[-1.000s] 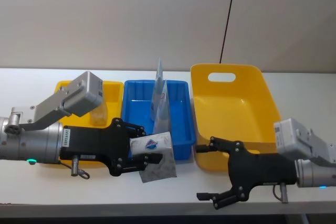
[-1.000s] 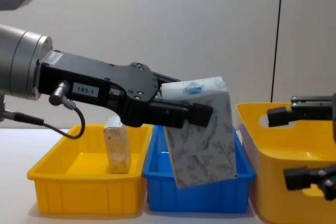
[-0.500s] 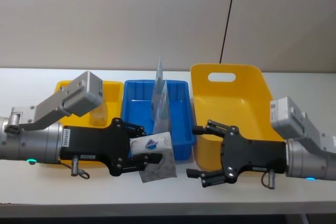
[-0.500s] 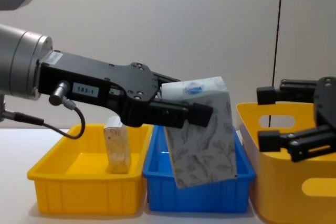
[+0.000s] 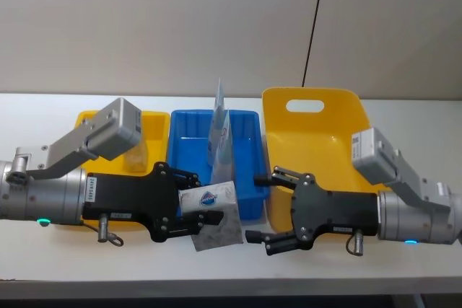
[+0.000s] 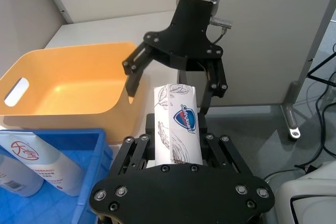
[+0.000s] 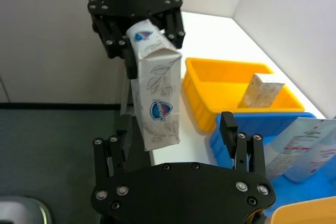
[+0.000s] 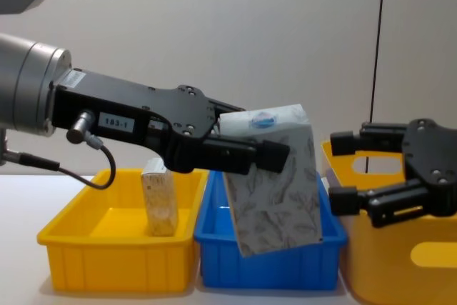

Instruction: Bimanual collaborative sorting of washing and personal care products

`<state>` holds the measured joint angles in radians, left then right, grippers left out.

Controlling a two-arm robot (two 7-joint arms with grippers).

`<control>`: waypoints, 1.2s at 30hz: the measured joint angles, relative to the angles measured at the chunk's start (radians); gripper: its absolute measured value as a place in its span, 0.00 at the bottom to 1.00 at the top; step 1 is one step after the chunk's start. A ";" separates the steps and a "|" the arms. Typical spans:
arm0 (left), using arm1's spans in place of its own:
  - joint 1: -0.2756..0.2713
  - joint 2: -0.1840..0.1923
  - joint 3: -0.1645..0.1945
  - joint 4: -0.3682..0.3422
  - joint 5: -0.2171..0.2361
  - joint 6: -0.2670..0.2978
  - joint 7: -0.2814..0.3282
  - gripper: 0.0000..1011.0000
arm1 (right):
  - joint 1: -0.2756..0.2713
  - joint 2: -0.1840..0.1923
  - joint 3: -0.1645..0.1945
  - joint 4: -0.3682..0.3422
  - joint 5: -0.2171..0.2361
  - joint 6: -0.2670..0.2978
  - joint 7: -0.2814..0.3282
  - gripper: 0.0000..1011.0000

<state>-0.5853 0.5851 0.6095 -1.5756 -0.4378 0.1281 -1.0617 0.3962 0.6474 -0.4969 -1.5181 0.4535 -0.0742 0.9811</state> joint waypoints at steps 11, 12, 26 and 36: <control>0.000 0.000 0.000 0.000 0.000 0.000 0.000 0.36 | 0.032 0.002 -0.040 0.040 -0.010 0.013 0.043 0.99; 0.000 0.000 0.000 0.000 0.000 0.000 0.000 0.36 | 0.037 -0.001 -0.045 0.046 -0.011 0.013 0.046 0.99; 0.000 0.000 0.000 0.000 0.000 0.000 0.000 0.36 | 0.077 -0.047 -0.084 0.089 -0.018 0.001 0.057 0.99; 0.000 0.000 0.000 0.000 0.000 0.000 0.000 0.36 | 0.095 -0.074 -0.104 0.095 -0.009 0.010 0.054 0.99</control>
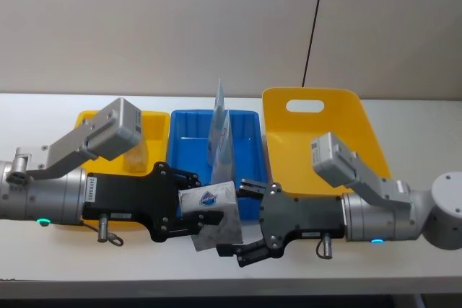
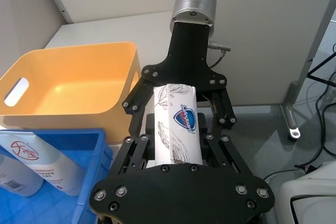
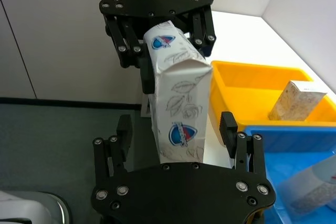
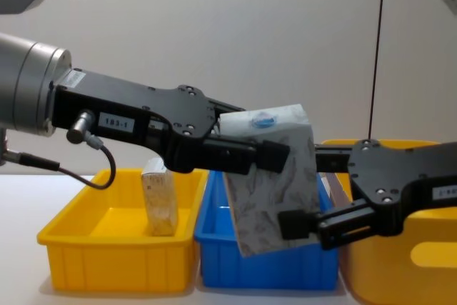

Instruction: Bimanual collaborative sorting of washing and personal care products

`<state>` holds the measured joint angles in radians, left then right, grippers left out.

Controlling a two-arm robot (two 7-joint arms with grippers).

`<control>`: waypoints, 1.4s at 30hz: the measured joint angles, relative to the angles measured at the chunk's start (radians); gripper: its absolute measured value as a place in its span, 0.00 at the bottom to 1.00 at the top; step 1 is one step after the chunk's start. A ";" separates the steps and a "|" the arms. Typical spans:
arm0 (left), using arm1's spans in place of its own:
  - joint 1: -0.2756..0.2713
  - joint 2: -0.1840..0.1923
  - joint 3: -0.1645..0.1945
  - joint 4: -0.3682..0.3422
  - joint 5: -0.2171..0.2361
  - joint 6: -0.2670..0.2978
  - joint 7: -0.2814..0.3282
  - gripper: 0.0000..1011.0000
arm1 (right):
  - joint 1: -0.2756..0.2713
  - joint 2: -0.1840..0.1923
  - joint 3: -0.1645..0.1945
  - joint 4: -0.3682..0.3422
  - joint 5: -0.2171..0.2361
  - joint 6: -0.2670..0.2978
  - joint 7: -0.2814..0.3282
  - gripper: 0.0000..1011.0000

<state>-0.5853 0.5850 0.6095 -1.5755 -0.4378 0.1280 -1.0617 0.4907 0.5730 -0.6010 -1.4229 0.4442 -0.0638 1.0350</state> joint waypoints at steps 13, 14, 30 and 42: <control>0.000 0.000 0.000 0.000 0.000 0.000 0.000 0.36 | 0.011 -0.012 -0.014 -0.004 0.009 0.021 -0.005 0.78; 0.000 0.000 0.000 0.000 0.000 0.000 0.000 0.36 | 0.011 -0.013 -0.014 -0.004 0.010 0.022 -0.005 0.77; 0.000 0.000 0.000 0.000 0.000 0.000 -0.001 0.36 | 0.015 -0.017 -0.020 -0.005 0.013 0.029 -0.006 0.35; 0.000 0.000 0.000 0.000 0.000 0.000 0.000 0.67 | 0.007 -0.031 -0.012 -0.004 0.023 -0.004 -0.037 0.34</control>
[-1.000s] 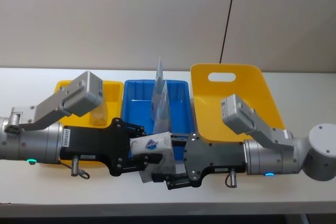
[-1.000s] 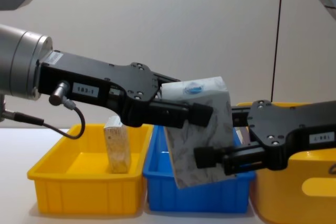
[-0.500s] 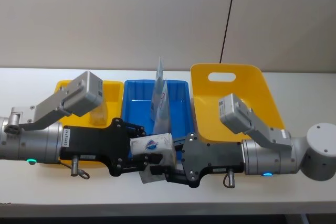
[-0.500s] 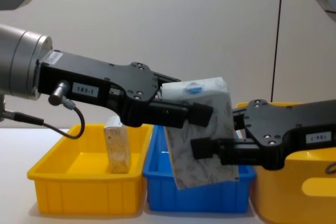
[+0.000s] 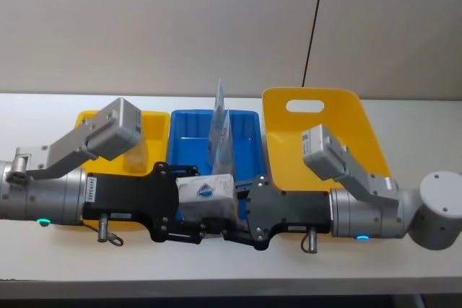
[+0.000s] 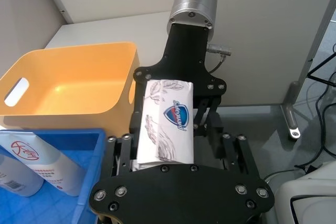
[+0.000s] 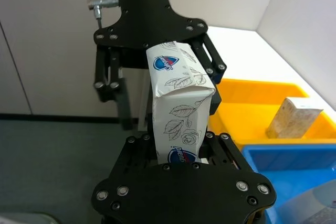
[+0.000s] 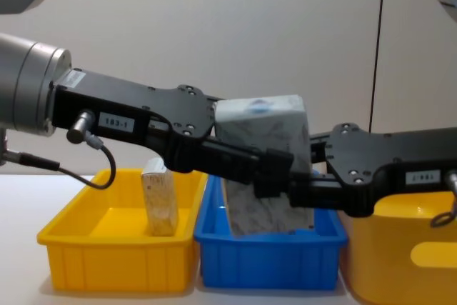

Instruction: Bimanual collaborative sorting of washing and personal care products

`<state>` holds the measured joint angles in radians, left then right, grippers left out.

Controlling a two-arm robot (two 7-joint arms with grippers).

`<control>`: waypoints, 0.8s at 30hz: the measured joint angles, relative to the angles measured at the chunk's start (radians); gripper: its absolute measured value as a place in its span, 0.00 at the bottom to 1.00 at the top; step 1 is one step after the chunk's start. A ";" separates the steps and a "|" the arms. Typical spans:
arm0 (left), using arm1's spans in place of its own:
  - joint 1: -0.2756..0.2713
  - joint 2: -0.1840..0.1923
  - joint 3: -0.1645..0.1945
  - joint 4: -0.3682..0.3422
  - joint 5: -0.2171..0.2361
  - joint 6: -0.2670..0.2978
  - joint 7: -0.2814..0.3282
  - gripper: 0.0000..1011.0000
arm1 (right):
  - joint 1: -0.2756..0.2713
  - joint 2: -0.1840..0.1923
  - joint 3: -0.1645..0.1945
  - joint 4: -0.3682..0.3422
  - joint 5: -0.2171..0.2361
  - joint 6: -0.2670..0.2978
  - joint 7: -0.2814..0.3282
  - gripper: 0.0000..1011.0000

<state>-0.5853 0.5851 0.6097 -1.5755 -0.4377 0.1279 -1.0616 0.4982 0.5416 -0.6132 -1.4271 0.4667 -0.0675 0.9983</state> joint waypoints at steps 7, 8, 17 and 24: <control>0.000 0.000 0.000 0.000 -0.001 0.000 0.001 0.86 | -0.010 -0.006 0.011 -0.002 0.008 -0.026 -0.023 0.34; 0.000 0.001 0.000 0.000 -0.001 0.000 0.003 0.88 | -0.011 -0.006 0.012 -0.003 0.009 -0.028 -0.025 0.34; 0.001 0.005 -0.026 -0.012 -0.017 0.014 0.040 0.99 | -0.027 0.014 0.024 -0.023 0.020 -0.042 -0.044 0.34; -0.006 0.010 -0.060 -0.023 -0.034 0.025 0.085 0.99 | -0.049 0.046 0.032 -0.046 0.031 -0.044 -0.052 0.34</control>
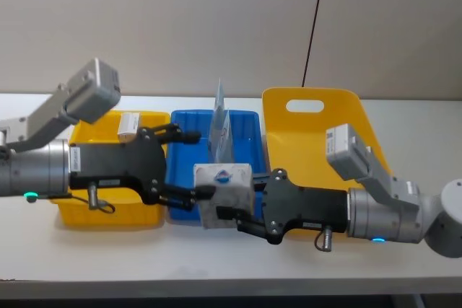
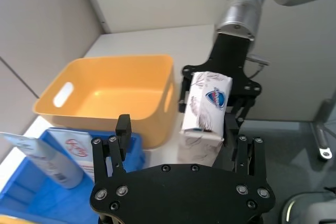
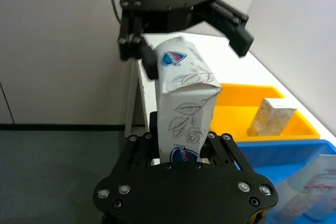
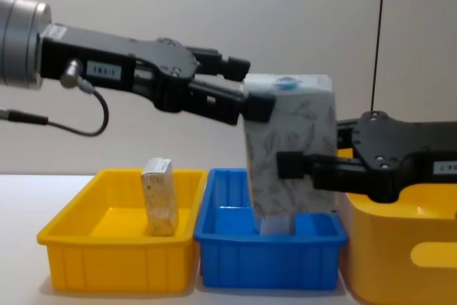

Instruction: Bimanual collaborative sorting of washing and personal care products

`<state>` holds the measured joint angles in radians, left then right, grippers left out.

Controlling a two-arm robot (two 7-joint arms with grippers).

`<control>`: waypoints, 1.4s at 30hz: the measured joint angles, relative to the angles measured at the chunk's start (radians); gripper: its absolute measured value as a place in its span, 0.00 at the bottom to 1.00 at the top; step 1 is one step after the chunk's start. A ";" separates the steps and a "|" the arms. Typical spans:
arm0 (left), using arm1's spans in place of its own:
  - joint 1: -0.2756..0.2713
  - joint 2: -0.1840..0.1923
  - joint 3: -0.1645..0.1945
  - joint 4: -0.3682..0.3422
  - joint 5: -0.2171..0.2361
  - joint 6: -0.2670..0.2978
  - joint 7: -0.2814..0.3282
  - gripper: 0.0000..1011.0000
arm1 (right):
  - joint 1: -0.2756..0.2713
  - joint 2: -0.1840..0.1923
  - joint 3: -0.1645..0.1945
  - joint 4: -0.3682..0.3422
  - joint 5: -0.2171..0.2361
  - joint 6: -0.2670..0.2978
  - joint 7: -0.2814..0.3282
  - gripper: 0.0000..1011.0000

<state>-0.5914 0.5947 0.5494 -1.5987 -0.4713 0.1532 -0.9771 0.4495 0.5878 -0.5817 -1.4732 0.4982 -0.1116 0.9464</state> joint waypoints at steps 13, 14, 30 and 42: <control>-0.040 -0.001 -0.041 0.017 -0.022 -0.001 0.042 0.99 | -0.054 0.046 0.026 -0.034 0.007 -0.013 -0.060 0.34; -0.043 -0.002 -0.043 0.020 -0.025 -0.004 0.043 0.99 | -0.057 0.048 0.029 -0.036 0.007 -0.015 -0.067 0.34; -0.056 -0.003 -0.061 0.024 -0.042 -0.002 0.094 0.99 | -0.129 0.049 0.100 -0.071 -0.031 -0.043 -0.258 0.34; -0.051 0.000 -0.067 0.016 -0.047 0.010 0.125 0.99 | -0.172 0.030 0.154 -0.097 -0.082 -0.037 -0.421 0.34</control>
<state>-0.6428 0.5952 0.4824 -1.5826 -0.5178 0.1630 -0.8521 0.2771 0.6174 -0.4273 -1.5698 0.4165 -0.1481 0.5257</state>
